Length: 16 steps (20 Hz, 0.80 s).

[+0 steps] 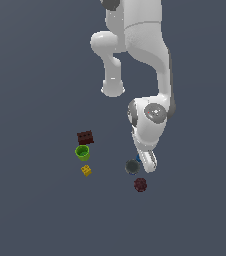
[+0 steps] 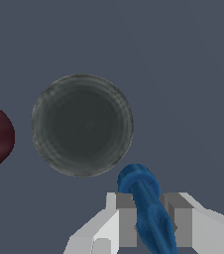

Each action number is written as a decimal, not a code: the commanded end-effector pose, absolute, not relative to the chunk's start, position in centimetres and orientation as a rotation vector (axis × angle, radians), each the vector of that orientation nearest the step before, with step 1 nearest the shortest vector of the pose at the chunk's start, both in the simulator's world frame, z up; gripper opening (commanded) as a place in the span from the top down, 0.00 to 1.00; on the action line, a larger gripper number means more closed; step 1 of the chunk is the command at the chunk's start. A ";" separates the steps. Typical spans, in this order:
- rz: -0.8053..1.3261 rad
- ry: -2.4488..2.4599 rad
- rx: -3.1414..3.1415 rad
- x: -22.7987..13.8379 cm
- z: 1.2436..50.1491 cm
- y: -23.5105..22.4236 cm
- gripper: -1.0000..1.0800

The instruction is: Pick up a designated object from a clutter of objects.

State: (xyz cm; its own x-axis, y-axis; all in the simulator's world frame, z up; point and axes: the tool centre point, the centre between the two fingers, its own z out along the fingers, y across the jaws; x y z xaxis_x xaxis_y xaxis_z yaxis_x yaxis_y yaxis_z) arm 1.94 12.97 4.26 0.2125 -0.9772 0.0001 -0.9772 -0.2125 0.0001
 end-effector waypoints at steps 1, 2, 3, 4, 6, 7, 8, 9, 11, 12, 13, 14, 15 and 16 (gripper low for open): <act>0.000 -1.971 2.446 1.9 4.2 13.0 1.00; 0.000 -1.971 2.446 1.9 4.3 13.0 1.00; 0.000 -1.971 2.446 1.9 4.3 13.0 1.00; 0.000 -1.971 2.446 2.0 4.4 13.0 1.00; 0.000 -1.971 2.446 2.0 4.8 13.0 1.00; 0.000 -1.971 2.446 2.0 5.0 13.0 1.00; 0.000 -1.971 2.446 2.1 5.4 13.0 1.00; 0.000 -1.971 2.446 2.1 5.8 13.1 1.00; 0.000 -1.971 2.446 2.2 6.8 13.1 1.00; 0.000 -1.971 2.446 2.3 7.4 13.2 1.00; 0.000 -1.972 2.445 2.3 8.1 13.2 1.00; 0.000 -1.972 2.445 2.4 8.8 13.2 1.00; 0.000 -1.972 2.445 2.5 9.5 13.3 1.00; 0.000 -1.972 2.445 2.6 10.3 13.3 1.00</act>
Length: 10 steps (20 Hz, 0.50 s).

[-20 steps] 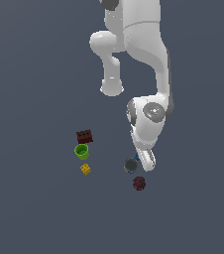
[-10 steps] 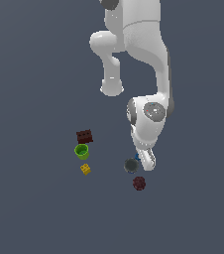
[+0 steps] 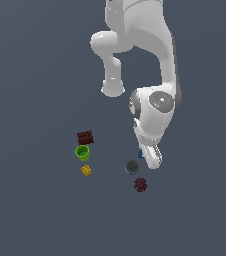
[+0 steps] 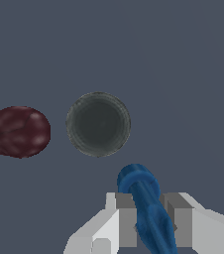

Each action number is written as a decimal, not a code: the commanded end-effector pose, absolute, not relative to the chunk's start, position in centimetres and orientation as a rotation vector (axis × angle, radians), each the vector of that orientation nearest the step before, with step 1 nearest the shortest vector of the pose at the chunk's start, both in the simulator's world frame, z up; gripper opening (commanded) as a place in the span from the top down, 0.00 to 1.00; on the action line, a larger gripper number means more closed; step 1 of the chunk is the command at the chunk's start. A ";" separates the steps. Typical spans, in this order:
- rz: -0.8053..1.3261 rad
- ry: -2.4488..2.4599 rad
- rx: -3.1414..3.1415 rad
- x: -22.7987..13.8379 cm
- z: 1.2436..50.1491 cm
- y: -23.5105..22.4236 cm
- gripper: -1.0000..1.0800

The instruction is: Pick up a designated object from a clutter of objects.

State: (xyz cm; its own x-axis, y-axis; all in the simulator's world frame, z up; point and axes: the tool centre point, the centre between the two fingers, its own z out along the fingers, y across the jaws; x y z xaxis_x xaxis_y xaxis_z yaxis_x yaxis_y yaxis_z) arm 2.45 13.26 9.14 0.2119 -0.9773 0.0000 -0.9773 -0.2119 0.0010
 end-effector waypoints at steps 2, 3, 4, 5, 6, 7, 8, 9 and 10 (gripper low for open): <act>0.000 -1.972 2.445 2.8 12.1 13.5 1.00; 0.000 -1.972 2.445 2.9 13.1 13.5 1.00; 0.000 -1.972 2.445 3.0 14.1 13.6 1.00; 0.001 -1.972 2.445 3.1 15.2 13.6 1.00; 0.001 -1.972 2.445 3.3 16.3 13.7 1.00; 0.001 -1.972 2.445 3.4 17.5 13.8 1.00; 0.001 -1.972 2.445 3.5 18.6 13.9 1.00; 0.001 -1.972 2.445 3.6 19.7 13.9 1.00; 0.001 -1.972 2.445 3.8 20.8 14.0 1.00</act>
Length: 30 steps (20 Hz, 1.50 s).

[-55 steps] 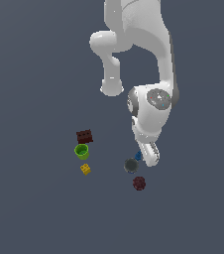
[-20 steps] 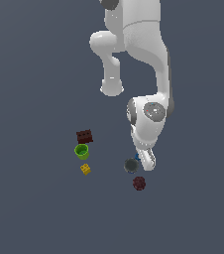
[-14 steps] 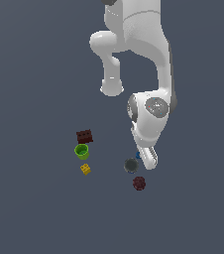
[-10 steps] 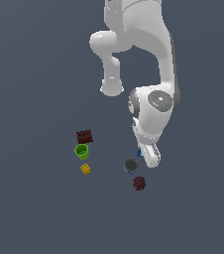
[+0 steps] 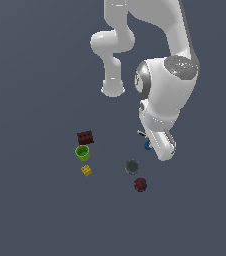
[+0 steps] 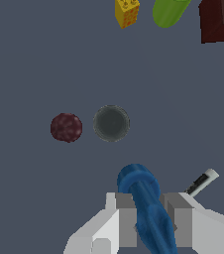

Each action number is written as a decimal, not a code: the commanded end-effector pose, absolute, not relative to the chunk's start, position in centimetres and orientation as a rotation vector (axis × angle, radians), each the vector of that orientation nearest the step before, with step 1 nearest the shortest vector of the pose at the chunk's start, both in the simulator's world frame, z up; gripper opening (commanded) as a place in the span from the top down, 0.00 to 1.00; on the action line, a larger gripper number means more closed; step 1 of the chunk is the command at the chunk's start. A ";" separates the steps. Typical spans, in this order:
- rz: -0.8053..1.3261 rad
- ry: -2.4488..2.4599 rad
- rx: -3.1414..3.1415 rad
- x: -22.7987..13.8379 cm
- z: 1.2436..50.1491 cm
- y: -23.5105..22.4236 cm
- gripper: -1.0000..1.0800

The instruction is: Pick up a designated object from a clutter of objects.

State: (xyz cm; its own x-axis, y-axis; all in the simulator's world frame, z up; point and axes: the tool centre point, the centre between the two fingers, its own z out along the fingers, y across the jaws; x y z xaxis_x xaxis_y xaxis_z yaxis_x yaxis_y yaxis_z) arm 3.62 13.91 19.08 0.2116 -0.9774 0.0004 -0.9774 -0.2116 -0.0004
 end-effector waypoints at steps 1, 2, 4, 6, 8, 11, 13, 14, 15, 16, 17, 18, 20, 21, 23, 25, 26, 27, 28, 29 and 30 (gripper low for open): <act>-0.001 1.973 -2.445 3.9 21.9 14.1 1.00; -0.001 1.973 -2.445 4.0 23.0 14.1 1.00; -0.001 1.973 -2.445 4.3 25.1 14.3 1.00; -0.001 1.973 -2.445 4.6 27.2 14.4 1.00; -0.001 1.973 -2.445 4.9 29.4 14.6 1.00; -0.001 1.973 -2.445 5.3 32.4 14.8 1.00; -0.001 1.973 -2.445 5.6 34.5 15.0 1.00; -0.001 1.973 -2.445 5.7 35.5 15.1 1.00; -0.001 1.973 -2.446 5.9 36.4 15.2 1.00; -0.001 1.973 -2.446 6.0 37.3 15.2 1.00; -0.001 1.973 -2.446 6.2 38.1 15.3 1.00; -0.001 1.973 -2.446 6.3 38.8 15.4 1.00; -0.001 1.973 -2.446 6.5 40.2 15.5 1.00; -0.001 1.973 -2.446 6.6 40.8 15.5 1.00; 0.000 1.972 -2.446 6.8 41.8 15.6 1.00; 0.000 1.972 -2.446 7.0 42.6 15.7 1.00; 0.000 1.972 -2.446 7.1 42.9 15.7 1.00; 0.000 1.972 -2.446 7.2 43.3 15.8 1.00; 0.000 1.972 -2.446 7.2 43.5 15.8 1.00; 0.000 1.972 -2.446 7.3 43.8 15.8 1.00; 0.000 1.972 -2.446 7.3 44.0 15.8 1.00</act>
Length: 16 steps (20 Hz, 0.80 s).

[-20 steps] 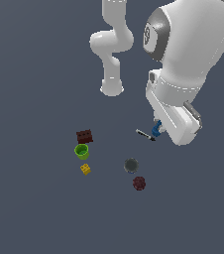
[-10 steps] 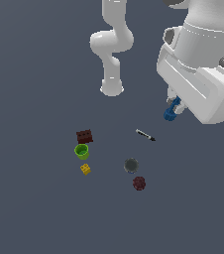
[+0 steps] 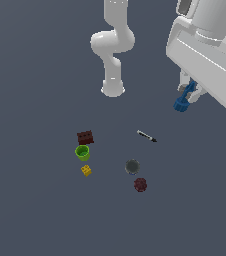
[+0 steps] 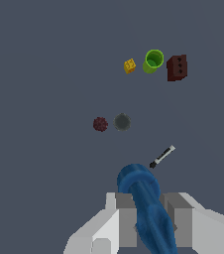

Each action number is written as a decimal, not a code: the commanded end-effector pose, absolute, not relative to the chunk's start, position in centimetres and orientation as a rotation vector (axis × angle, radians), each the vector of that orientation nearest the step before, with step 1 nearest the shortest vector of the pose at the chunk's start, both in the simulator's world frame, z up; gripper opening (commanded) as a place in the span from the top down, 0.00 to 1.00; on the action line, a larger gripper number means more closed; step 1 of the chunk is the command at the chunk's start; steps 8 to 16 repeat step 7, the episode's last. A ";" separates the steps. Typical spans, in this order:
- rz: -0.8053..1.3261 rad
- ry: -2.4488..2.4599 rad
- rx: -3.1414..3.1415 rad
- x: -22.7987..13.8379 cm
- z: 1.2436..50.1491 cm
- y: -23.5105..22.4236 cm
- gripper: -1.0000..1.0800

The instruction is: Pick up a designated object from a clutter of objects.

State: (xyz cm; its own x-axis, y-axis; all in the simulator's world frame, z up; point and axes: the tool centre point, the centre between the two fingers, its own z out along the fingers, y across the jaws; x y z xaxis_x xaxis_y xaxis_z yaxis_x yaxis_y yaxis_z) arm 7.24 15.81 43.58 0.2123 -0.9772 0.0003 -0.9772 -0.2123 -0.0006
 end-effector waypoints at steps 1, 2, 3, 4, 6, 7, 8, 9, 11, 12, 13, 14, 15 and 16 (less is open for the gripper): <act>0.000 1.972 -2.446 7.4 44.1 15.9 1.00; 0.000 1.972 -2.446 7.4 44.3 15.9 1.00; 0.000 1.972 -2.446 7.4 44.3 15.9 1.00; 0.000 1.972 -2.446 7.5 44.4 15.9 1.00; 0.000 1.972 -2.446 7.5 44.4 15.9 1.00; 0.000 1.972 -2.446 7.5 44.4 15.9 1.00; 0.000 1.972 -2.446 7.5 44.4 15.9 1.00; 0.000 1.972 -2.446 7.5 44.4 15.9 1.00; 0.000 1.972 -2.446 7.5 44.4 15.9 1.00; 0.000 1.972 -2.446 7.5 44.4 15.9 1.00; 0.000 1.972 -2.446 7.5 44.4 15.9 1.00; 0.000 1.972 -2.446 7.5 44.4 15.9 1.00; 0.000 1.972 -2.446 7.5 44.4 15.9 1.00; 0.000 1.972 -2.446 7.5 44.4 15.9 1.00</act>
